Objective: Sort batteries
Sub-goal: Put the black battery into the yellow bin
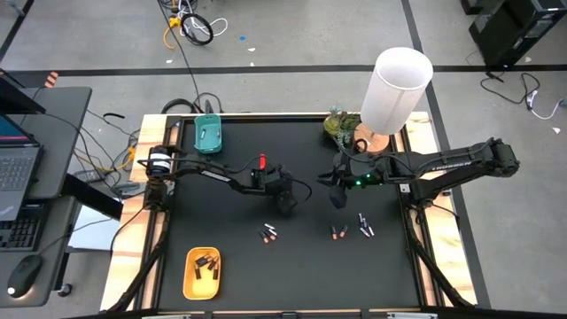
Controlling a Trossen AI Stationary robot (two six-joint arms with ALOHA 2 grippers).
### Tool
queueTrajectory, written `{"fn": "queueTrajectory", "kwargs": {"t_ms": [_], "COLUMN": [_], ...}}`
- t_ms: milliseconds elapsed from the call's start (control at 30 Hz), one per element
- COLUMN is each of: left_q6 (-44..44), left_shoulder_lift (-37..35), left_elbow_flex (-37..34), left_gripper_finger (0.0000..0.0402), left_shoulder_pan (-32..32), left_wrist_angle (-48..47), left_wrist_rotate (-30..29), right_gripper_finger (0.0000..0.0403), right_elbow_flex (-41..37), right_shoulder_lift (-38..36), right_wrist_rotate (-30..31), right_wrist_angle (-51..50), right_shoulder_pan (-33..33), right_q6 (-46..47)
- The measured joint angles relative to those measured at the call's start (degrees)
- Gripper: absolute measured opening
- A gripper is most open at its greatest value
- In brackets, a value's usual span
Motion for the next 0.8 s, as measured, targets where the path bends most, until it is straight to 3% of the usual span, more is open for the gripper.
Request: {"fn": "queueTrajectory", "kwargs": {"t_ms": [133,367,800], "left_q6": [-0.09,2.06,4.39], "left_shoulder_lift": [-0.02,-0.02,0.09], "left_elbow_flex": [-0.02,-0.17,-0.26], "left_gripper_finger": [0.0308,0.0231,0.0229], "left_shoulder_pan": [0.09,0.17,0.55], "left_wrist_angle": [-0.96,-0.78,-0.66], "left_wrist_rotate": [0.44,1.18,2.16], "right_gripper_finger": [0.0058,0.0055,0.0053], "right_elbow_flex": [0.0,0.0,0.0], "right_shoulder_lift": [0.0,0.0,0.0], "right_wrist_rotate": [0.0,-0.02,-1.07], "right_wrist_angle": [0.03,0.17,0.23], "right_shoulder_pan": [-0.02,-0.02,-0.02], "right_q6": [-0.21,-0.34,-0.36]}}
